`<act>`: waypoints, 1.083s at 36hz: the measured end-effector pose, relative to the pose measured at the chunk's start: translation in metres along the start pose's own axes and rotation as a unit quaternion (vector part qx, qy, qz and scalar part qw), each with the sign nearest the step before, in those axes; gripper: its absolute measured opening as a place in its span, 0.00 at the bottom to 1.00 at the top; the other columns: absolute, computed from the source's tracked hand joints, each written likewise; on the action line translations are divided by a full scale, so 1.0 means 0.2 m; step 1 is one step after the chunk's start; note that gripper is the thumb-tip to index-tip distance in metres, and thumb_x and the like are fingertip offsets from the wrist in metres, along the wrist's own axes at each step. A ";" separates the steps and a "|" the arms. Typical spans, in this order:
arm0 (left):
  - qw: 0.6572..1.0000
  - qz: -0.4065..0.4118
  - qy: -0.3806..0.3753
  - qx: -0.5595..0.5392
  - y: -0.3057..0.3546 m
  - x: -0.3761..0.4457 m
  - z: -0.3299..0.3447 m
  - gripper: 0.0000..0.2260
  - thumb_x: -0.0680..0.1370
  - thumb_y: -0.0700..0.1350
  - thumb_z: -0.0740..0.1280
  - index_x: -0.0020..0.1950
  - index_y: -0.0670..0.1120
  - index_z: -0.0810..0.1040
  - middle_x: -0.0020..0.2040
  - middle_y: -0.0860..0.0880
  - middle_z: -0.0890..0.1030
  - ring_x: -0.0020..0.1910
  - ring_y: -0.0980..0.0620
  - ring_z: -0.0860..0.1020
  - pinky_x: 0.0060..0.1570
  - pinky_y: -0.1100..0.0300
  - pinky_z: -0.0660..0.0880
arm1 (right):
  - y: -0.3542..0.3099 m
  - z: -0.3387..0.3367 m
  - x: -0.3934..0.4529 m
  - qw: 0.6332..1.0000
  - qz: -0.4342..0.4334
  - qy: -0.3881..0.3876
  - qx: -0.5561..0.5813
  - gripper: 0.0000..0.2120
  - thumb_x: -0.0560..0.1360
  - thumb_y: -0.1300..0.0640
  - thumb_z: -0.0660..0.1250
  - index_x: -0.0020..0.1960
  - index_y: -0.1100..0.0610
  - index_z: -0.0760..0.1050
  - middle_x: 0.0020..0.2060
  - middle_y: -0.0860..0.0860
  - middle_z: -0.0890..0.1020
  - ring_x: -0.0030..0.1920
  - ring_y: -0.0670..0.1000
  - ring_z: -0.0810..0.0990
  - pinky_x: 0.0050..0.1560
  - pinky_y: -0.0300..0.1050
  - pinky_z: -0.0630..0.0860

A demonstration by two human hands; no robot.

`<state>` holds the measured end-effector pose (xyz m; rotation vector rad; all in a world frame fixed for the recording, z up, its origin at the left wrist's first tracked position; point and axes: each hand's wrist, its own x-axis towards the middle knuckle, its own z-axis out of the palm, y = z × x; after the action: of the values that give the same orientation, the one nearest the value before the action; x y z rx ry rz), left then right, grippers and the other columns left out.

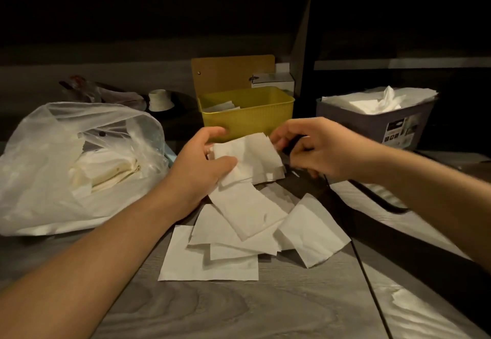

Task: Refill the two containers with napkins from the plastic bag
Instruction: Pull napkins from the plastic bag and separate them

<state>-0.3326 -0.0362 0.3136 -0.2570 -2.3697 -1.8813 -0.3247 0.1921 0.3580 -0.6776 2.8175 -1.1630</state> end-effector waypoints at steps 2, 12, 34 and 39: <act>1.000 0.002 -0.002 0.002 0.00 0.00 0.00 0.23 0.78 0.38 0.71 0.70 0.53 0.70 0.60 0.50 0.79 0.54 0.50 0.82 0.48 0.54 0.83 | 0.01 -0.09 -0.03 0.993 -0.036 -0.100 -0.053 0.25 0.76 0.72 0.67 0.60 0.43 0.77 0.50 0.40 0.79 0.45 0.46 0.83 0.44 0.41 0.82; 0.999 -0.004 -0.008 -0.031 -0.01 0.01 -0.01 0.20 0.78 0.38 0.71 0.66 0.55 0.72 0.58 0.51 0.81 0.51 0.53 0.83 0.45 0.61 0.82 | 0.04 -0.13 -0.10 0.951 -0.066 -0.301 -0.012 0.24 0.71 0.59 0.77 0.61 0.38 0.79 0.59 0.45 0.75 0.51 0.52 0.78 0.54 0.48 0.80; 1.000 -0.008 -0.014 -0.024 -0.02 0.02 -0.01 0.20 0.79 0.39 0.71 0.67 0.55 0.72 0.59 0.51 0.80 0.54 0.51 0.83 0.47 0.57 0.83 | -0.14 0.19 -0.05 0.976 0.189 -0.053 0.096 0.20 0.80 0.47 0.67 0.53 0.66 0.81 0.30 0.54 0.72 0.27 0.51 0.69 0.23 0.39 0.64; 1.000 -0.008 -0.016 -0.019 -0.01 0.01 -0.01 0.20 0.79 0.37 0.70 0.67 0.54 0.73 0.60 0.49 0.80 0.55 0.49 0.83 0.52 0.51 0.83 | -0.18 0.08 -0.09 0.976 0.143 -0.128 0.101 0.18 0.79 0.49 0.69 0.68 0.45 0.73 0.36 0.55 0.82 0.28 0.51 0.77 0.25 0.41 0.71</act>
<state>-0.3357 -0.0381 0.3119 -0.2747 -2.3641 -1.9455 -0.2911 0.1664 0.3688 -0.3606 2.4403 -1.1912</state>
